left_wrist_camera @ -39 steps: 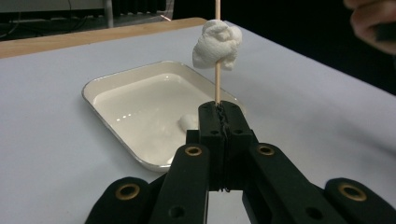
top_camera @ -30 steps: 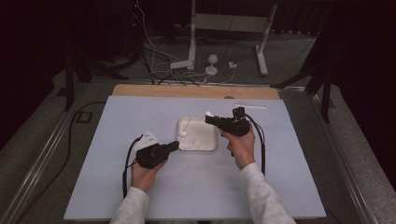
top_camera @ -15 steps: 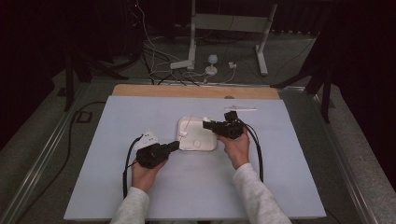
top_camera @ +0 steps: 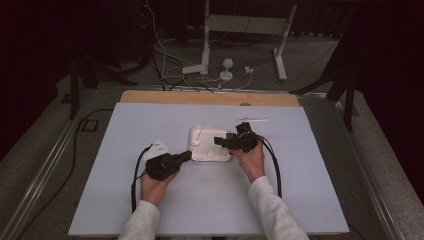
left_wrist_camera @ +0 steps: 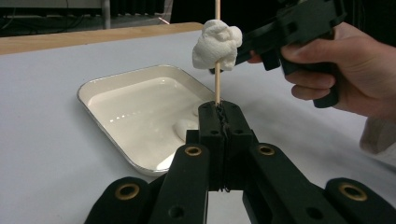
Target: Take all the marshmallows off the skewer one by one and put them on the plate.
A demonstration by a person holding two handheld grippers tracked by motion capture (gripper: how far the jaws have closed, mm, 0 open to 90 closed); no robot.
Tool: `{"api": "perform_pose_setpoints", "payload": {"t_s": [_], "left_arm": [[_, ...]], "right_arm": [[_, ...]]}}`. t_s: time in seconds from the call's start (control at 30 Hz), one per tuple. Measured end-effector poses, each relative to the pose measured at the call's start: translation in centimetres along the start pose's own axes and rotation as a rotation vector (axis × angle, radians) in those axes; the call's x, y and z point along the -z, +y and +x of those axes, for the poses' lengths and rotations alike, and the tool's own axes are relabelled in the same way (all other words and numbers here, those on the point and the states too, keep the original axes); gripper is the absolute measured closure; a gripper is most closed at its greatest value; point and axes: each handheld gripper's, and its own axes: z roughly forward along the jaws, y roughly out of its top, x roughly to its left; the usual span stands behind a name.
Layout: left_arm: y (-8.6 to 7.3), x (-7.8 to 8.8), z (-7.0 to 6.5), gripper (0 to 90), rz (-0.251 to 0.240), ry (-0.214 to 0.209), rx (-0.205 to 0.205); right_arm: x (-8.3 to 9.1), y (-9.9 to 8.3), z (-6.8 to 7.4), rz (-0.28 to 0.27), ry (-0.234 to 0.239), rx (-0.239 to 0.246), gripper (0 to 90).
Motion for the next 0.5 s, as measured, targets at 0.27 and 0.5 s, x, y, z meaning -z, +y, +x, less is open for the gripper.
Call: {"api": "perform_pose_setpoints", "payload": {"t_s": [0.27,0.5], "left_arm": [[0.0,-0.1,0.0,90.0,0.006,0.001,0.000],[0.0,-0.2,-0.1,90.0,0.005,-0.001,0.001]], "right_arm": [[1.1,0.3,1.2,-0.027,0.078,0.020,21.3],[1.7,0.3,2.2,-0.039,0.165,0.031,19.5]]}}
